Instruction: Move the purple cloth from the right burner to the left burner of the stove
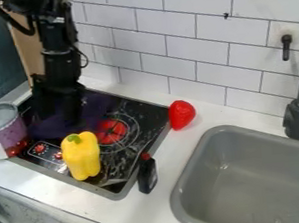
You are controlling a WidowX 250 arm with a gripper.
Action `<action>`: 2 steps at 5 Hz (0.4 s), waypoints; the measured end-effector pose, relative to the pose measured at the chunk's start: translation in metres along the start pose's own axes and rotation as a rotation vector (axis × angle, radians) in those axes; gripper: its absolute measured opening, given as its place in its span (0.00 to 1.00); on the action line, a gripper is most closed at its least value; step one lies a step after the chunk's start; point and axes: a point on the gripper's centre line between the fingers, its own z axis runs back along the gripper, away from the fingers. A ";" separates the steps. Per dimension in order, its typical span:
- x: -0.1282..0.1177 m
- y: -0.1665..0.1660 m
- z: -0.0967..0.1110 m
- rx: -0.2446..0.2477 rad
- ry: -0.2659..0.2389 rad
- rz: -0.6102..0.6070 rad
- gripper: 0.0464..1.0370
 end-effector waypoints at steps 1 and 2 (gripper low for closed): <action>0.002 0.008 0.004 0.000 -0.025 0.002 0.96; 0.009 0.008 0.011 -0.018 -0.068 -0.022 0.96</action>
